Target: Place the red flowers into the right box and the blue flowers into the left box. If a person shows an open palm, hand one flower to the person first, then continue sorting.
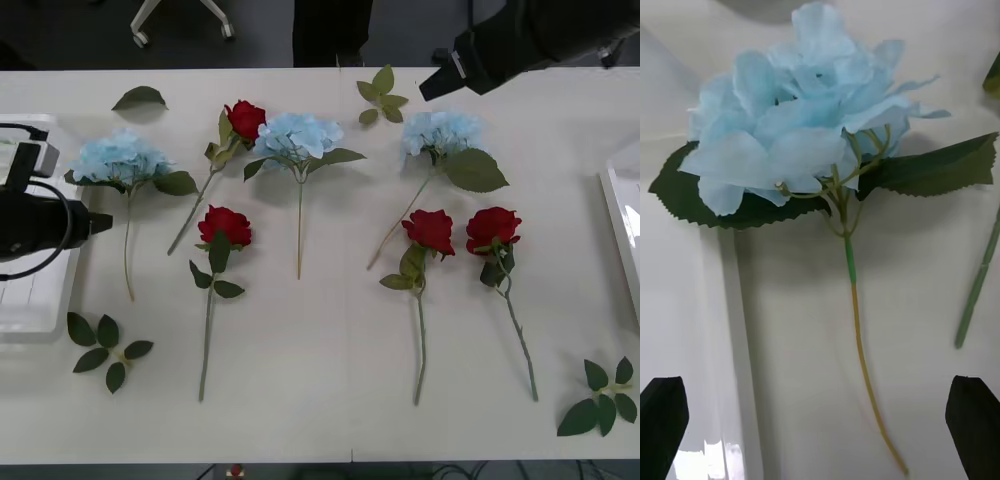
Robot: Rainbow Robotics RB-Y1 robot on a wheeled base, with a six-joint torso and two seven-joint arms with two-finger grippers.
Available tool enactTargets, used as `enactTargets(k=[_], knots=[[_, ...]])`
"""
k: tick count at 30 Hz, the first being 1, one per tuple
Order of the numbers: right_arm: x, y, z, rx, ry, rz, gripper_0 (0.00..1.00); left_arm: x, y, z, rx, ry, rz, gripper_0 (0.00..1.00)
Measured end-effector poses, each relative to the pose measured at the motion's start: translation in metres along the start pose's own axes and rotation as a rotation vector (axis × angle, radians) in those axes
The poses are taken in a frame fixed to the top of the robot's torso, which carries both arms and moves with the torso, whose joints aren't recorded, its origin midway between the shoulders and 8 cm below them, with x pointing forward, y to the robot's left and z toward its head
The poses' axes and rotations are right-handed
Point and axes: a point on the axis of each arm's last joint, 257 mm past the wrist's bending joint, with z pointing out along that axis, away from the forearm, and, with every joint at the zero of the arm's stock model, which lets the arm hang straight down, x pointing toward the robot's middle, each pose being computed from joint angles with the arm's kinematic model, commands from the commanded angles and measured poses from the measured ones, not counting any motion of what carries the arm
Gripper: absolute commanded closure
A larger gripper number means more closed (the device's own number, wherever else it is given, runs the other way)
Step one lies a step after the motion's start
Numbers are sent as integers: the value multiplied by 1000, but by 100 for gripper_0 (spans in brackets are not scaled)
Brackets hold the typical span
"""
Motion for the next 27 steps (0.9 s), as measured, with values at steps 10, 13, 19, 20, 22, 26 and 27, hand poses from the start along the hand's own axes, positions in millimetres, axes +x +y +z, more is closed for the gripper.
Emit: enactTargets(k=[10, 13, 19, 20, 22, 26, 27], knots=[[112, -46, -10, 203, 141, 158, 0, -24, 1, 39, -56, -64, -31, 0], [145, -58, -14, 279, 177, 190, 0, -25, -2, 47, -70, -60, -7, 0], [186, -64, -7, 327, 214, 183, 0, -23, -8, 71, -72, -72, 18, 0], [192, -66, -6, 335, 219, 184, 0, -23, -8, 75, -72, -73, 19, 0], [200, -71, -5, 350, 227, 185, 0, -21, -9, 82, -73, -73, 22, 0], [207, -77, 2, 370, 212, 167, 0, -19, -5, 92, -87, -69, 24, 0], [208, -78, 6, 375, 205, 152, 0, -18, -4, 94, -90, -68, 22, 0]])
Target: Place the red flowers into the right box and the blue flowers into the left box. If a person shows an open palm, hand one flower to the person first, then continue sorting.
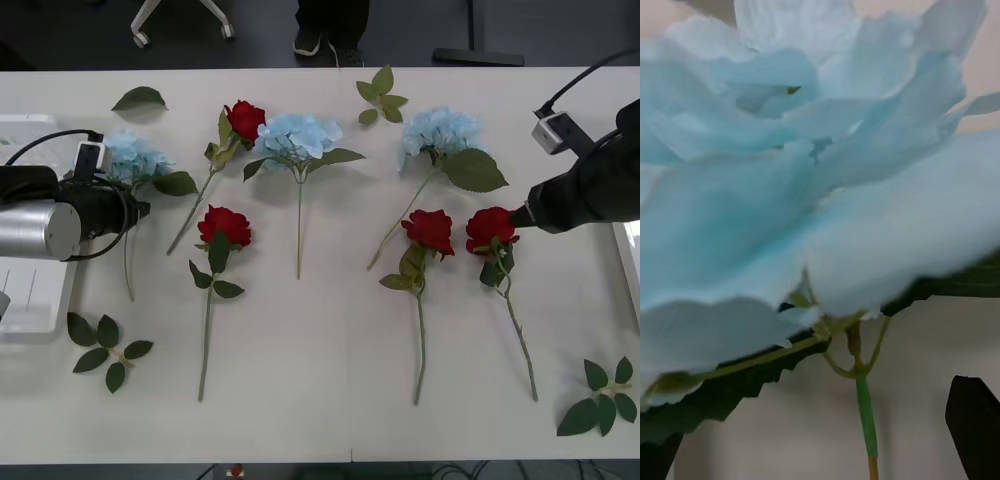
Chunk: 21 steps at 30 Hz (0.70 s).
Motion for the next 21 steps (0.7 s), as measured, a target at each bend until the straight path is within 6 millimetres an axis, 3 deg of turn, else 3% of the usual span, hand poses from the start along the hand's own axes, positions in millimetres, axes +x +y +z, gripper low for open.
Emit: enactTargets(k=[3, 5, 6, 9, 11, 12, 13, 21], knots=[[8, 3, 14, 7, -20, -52, 0, 0, -3, 5, 0, 0, -9, 0], [21, 6, 24, 7, -9, -83, 0, 0, -8, 8, 6, 1, -16, 15], [28, 6, 29, 10, 4, -96, 0, 1, -10, 10, 8, 0, -19, 30], [44, 3, 38, 23, 34, -111, 0, 2, -13, 13, 10, -6, -18, 56], [46, 1, 39, 25, 40, -109, 0, 3, -12, 14, 4, -4, -2, 88], [46, 1, 39, 26, 39, -108, 0, 4, -12, 14, 2, -2, 7, 97], [45, 0, 39, 27, 37, -107, 0, 5, -11, 14, 1, 1, 8, 100], [48, -5, 41, 53, 40, -132, 0, 18, -6, 18, -8, 28, 1, 100]])
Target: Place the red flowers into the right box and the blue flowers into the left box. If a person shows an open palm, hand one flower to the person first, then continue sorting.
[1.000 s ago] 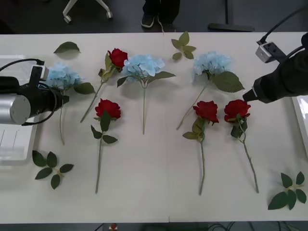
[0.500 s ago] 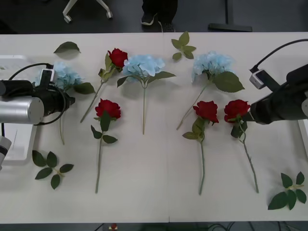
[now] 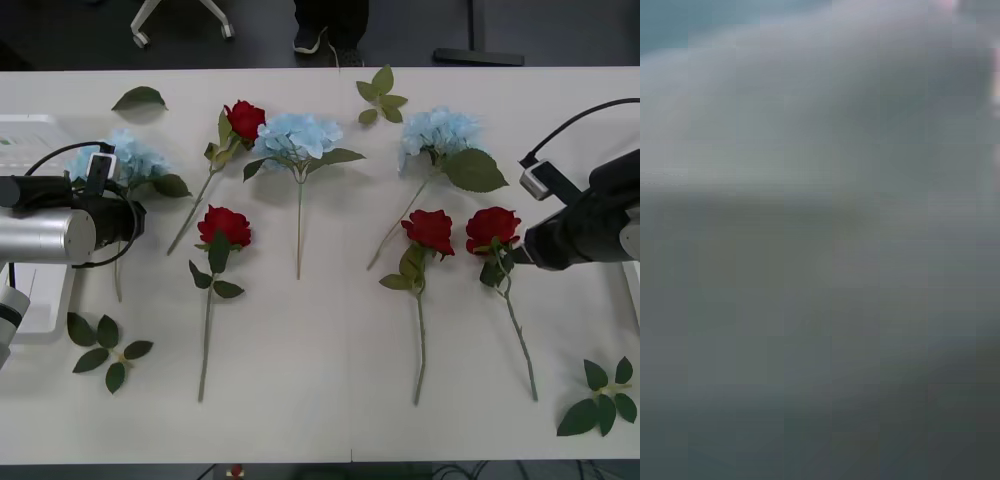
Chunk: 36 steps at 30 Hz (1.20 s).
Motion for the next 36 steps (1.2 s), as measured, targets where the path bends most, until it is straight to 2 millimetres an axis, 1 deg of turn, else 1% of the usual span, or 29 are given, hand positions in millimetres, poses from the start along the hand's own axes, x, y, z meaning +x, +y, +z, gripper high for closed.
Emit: enactTargets(k=[3, 7, 9, 11, 12, 15, 17, 21, 24, 27, 30, 33, 35, 36], knots=[[9, 3, 5, 4, 19, -21, 0, 0, 1, 0, -5, 0, 5, 100], [14, 12, 13, -5, 8, -46, 0, -4, 6, -2, -9, -6, -7, 100], [18, 17, 16, -13, 13, -36, 0, -7, 10, -8, -10, 8, -21, 100], [23, 20, 18, -18, 22, -13, 0, -13, 13, -20, -5, 30, -34, 100], [24, 22, 19, -21, 23, -8, 0, -19, 14, -26, -3, 30, -37, 100], [22, 28, 23, -38, 3, -11, 0, -46, 14, -50, 4, 5, -36, 100], [26, 28, 26, -39, 5, -11, 0, -62, 13, -65, 9, -7, -33, 100], [32, 21, 33, -17, 19, -10, 0, -94, 11, -84, 25, -22, -41, 100], [31, 22, 40, -14, 20, -2, 0, -120, 16, -97, 24, -51, -53, 100], [31, 24, 46, -15, 22, 5, 0, -139, 36, -111, -4, -81, -60, 100], [29, 26, 49, -21, 9, 8, 0, -150, 59, -124, -9, -104, -79, 100], [35, 31, 54, -32, 9, 1, 0, -149, 90, -132, -20, -101, -127, 100], [43, 34, 57, -36, 24, -4, 0, -142, 116, -135, -36, -89, -174, 100], [46, 35, 59, -36, 32, -7, 3, -138, 129, -137, -45, -84, -194, 100]])
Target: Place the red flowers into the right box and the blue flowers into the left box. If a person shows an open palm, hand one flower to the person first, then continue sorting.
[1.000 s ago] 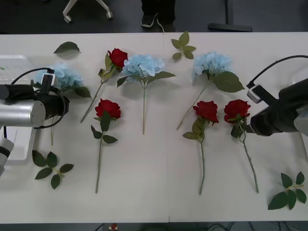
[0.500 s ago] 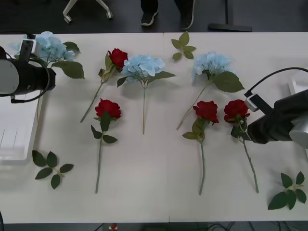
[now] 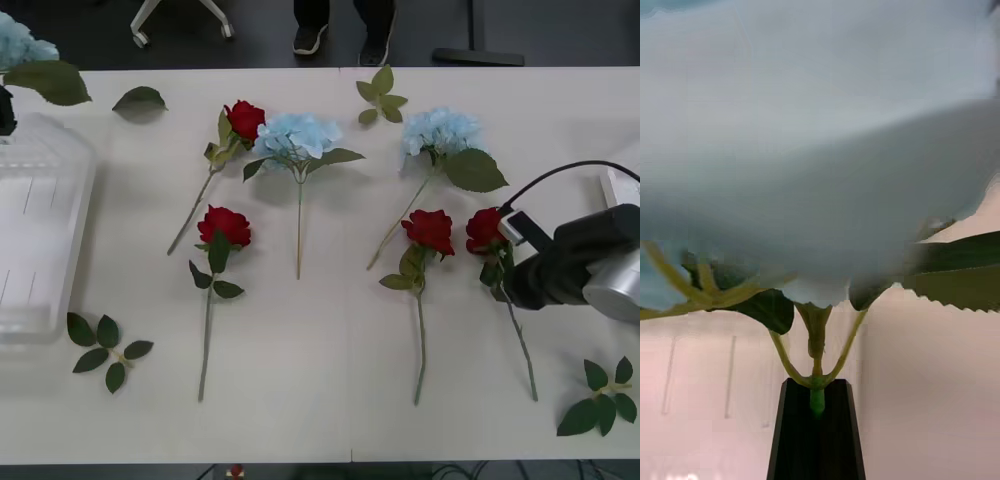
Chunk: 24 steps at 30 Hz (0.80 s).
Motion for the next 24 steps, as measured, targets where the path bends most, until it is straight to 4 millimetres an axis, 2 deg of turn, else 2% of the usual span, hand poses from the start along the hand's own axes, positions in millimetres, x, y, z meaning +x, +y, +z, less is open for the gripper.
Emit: enactTargets(k=[2, 5, 6, 8, 9, 11, 13, 19, 21, 24], knots=[[4, 1, 2, -2, 9, -3, 10, 2, 24, -2, -21, 5, -10, 100], [6, 1, 2, 2, 11, -9, 43, 4, 56, -2, -56, -7, 62, 100], [5, 1, 2, 4, 10, -10, 58, 6, 66, -2, -71, -14, 87, 100], [5, 1, 2, 4, 10, -9, 74, 13, 85, -3, -102, -20, 97, 100], [5, 1, 2, 4, 10, -9, 85, 19, 94, -3, -118, -20, 98, 100], [5, 1, 2, 4, 10, -8, 96, 30, 110, -5, -146, -19, 102, 100], [5, 1, 2, 4, 10, -7, 100, 44, 124, -7, -169, -14, 105, 100], [6, 1, 2, 5, 12, 34, 100, 83, 154, -8, -228, -11, 113, 100], [6, 1, 2, 5, 12, 37, 100, 94, 158, -6, -237, -3, 122, 100], [6, 1, 2, 5, 12, 37, 100, 109, 153, -1, -229, 24, 136, 100]])
